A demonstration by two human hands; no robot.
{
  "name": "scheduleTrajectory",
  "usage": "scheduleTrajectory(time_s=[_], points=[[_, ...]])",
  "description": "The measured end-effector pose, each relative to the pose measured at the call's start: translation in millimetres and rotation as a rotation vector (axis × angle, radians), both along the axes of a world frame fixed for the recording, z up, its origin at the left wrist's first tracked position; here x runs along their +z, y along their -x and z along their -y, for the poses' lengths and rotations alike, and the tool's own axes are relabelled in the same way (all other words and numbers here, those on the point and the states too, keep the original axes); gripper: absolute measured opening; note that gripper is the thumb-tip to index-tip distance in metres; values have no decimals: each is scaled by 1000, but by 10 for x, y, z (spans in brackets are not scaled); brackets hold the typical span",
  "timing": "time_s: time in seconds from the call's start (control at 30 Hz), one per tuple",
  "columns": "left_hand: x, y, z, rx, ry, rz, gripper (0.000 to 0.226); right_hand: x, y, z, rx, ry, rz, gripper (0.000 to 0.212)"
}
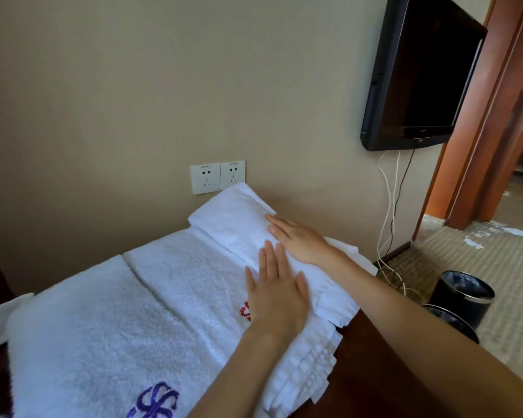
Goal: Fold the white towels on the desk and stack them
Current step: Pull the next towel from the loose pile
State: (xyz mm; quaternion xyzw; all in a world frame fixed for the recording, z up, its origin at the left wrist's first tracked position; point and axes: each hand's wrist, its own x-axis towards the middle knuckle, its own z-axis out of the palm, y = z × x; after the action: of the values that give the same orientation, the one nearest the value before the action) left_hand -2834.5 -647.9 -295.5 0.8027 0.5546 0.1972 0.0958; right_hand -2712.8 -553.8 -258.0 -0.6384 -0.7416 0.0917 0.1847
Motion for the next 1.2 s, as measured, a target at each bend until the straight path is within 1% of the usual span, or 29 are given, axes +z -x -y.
scheduleTrajectory(time_s=[0.13, 0.2, 0.3, 0.37, 0.4, 0.43, 0.47, 0.5, 0.53, 0.6, 0.63, 0.73, 0.8, 0.87, 0.97, 1.03, 1.13, 1.2], points=[[23, -9, -14, 1, 15, -12, 62, 64, 42, 61, -36, -3, 199, 49], [88, 59, 46, -19, 48, -50, 62, 106, 115, 185, -86, -34, 248, 48], [205, 377, 224, -58, 160, -176, 64, 88, 246, 481, -142, -92, 186, 46], [206, 770, 447, -4, 201, -234, 65, 35, 321, 733, -140, -124, 202, 47], [198, 1007, 596, 48, 197, -244, 65, 2, 349, 856, -141, -136, 230, 48], [188, 1270, 771, 100, 186, -243, 65, -14, 405, 990, -156, -143, 216, 49], [179, 1545, 969, 148, 178, -229, 65, -21, 500, 1130, -174, -133, 170, 48], [177, 1818, 1170, 186, 171, -199, 64, -24, 629, 1272, -172, -109, 77, 47], [184, 2087, 1377, 219, 166, -149, 64, -9, 806, 1423, -142, -76, -53, 45], [215, 2588, 1815, 286, 142, -38, 63, 18, 1249, 1763, 0, -59, -301, 42], [221, 2816, 2039, 325, 103, -10, 62, 30, 1514, 1965, 98, -80, -364, 39], [159, 3384, 2710, 440, -89, 3, 53, -41, 2341, 2587, 381, -177, -465, 32], [81, 3670, 3115, 511, -222, 28, 50, -151, 2857, 2937, 511, -223, -476, 30], [-49, 3898, 3449, 552, -290, 39, 51, -323, 3303, 3208, 604, -196, -457, 29], [-329, 4084, 3779, 527, -231, -2, 58, -668, 3758, 3479, 693, -31, -382, 32], [-459, 4137, 3848, 502, -184, -4, 61, -826, 3880, 3550, 702, -5, -326, 34], [-499, 4167, 3822, 516, -172, -3, 63, -846, 3863, 3487, 699, 46, -371, 32], [-523, 4172, 3798, 524, -175, -13, 63, -759, 3829, 3432, 711, 76, -402, 26]])
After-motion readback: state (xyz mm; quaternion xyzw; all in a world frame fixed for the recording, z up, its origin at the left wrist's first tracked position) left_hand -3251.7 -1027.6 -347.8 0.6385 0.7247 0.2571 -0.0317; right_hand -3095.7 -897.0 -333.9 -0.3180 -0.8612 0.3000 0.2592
